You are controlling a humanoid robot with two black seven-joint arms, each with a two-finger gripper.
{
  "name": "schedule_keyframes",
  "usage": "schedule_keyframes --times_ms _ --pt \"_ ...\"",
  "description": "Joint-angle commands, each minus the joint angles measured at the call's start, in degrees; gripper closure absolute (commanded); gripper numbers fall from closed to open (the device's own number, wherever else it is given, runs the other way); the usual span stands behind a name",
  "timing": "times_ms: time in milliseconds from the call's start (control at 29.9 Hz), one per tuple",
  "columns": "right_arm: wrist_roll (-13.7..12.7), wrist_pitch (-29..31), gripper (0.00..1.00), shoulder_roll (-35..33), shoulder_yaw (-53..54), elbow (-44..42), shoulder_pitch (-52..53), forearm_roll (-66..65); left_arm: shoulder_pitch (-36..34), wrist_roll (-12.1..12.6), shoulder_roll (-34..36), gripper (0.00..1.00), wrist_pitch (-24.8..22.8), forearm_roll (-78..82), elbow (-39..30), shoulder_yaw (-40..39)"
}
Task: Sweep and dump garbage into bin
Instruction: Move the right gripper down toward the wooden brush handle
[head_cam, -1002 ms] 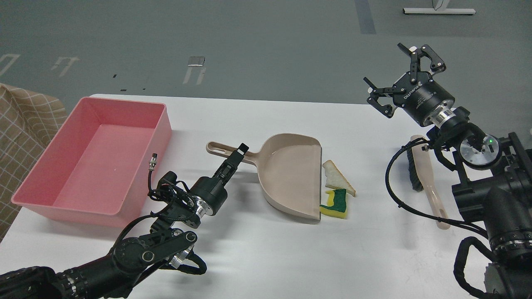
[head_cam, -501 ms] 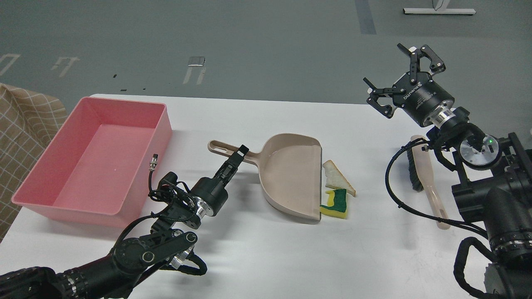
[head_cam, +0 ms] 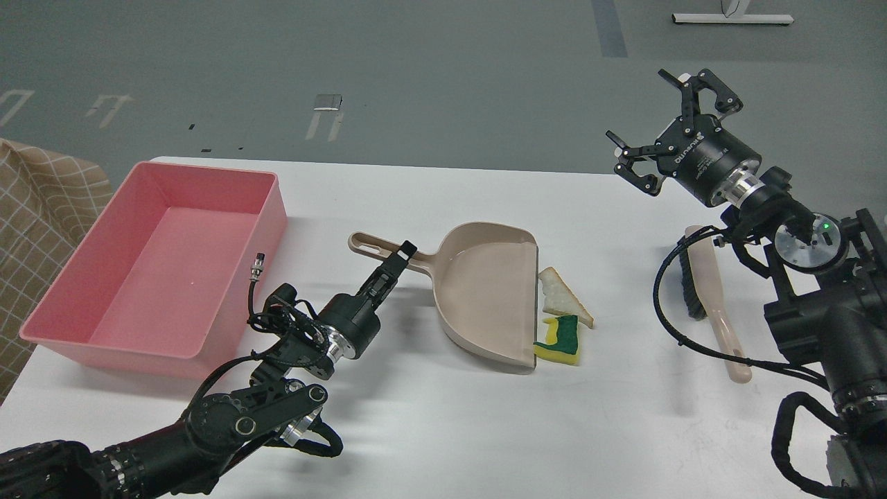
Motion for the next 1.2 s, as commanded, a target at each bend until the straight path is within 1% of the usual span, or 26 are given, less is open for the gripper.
schedule_keyframes --times_ms 0,100,167,200,267,334,468,535,601,635,668,735,802,869,935,1069,1169 --pt "0.0 0.0 0.00 -4.2 -6.7 0.1 1.8 0.0 -0.1 0.0 0.1 1.00 0.1 0.0 0.0 1.0" --pt "0.0 0.0 0.00 -7.9 -13.0 0.4 3.9 0.0 -0.4 0.1 0.2 1.00 0.2 0.0 0.0 1.4" --pt "0.0 0.0 0.00 -11.9 -18.8 1.7 5.9 -0.1 -0.7 0.0 0.3 1.00 0.2 0.1 0.0 1.5" --pt "0.0 0.0 0.00 -11.9 -18.8 1.7 5.9 -0.1 -0.7 0.0 0.3 1.00 0.2 0.1 0.0 1.5" --pt "0.0 0.0 0.00 -15.4 -26.7 1.9 9.8 -0.1 -1.2 0.0 0.5 1.00 0.2 0.2 0.0 1.6" --pt "0.1 0.0 0.00 -17.2 -32.0 1.3 12.5 -0.2 -1.5 0.0 0.5 1.00 0.2 0.2 0.0 2.3" --pt "0.0 0.0 0.00 -20.1 -39.5 1.9 13.9 -0.2 -2.3 0.0 0.5 1.00 0.2 0.2 0.0 3.1" --pt "-0.1 0.0 0.00 -23.5 -46.4 2.0 16.4 -0.5 -2.6 0.1 0.5 1.00 0.2 0.1 0.0 3.4" --pt "0.0 0.0 0.00 -24.6 -50.7 2.1 18.2 -1.0 -2.9 0.1 0.5 1.00 0.2 0.1 0.0 3.5" --pt "0.1 0.0 0.00 -25.2 -55.2 2.8 19.8 -1.3 -2.9 0.1 0.5 1.00 0.2 0.1 0.0 3.5" --pt "0.1 0.0 0.00 -25.4 -57.2 3.4 20.4 -1.4 -2.9 0.2 0.5 1.00 0.2 0.1 0.0 3.5" --pt "0.1 0.0 0.01 -28.7 -62.6 6.5 21.6 -1.4 -2.9 0.2 0.5 1.00 0.2 0.1 0.0 3.6" --pt "0.1 0.0 0.01 -31.6 -64.7 9.9 21.9 -1.6 -2.9 0.1 0.7 1.00 0.2 0.1 0.0 3.6" --pt "0.1 0.0 0.02 -33.0 -65.6 12.2 22.2 -2.2 -2.9 0.1 1.0 1.00 0.2 0.1 0.0 3.6" --pt "0.1 0.0 0.04 -35.0 -66.5 16.0 22.3 -5.9 -2.7 0.0 1.3 1.00 0.2 0.1 0.0 3.6" --pt "0.1 0.0 0.04 -36.3 -66.9 19.0 21.5 -11.1 -2.7 0.0 1.7 1.00 0.2 0.1 0.0 3.6" --pt "0.0 0.0 0.06 -38.7 -70.4 21.8 21.1 -13.1 -2.7 0.0 2.2 1.00 0.2 0.1 0.0 3.7"
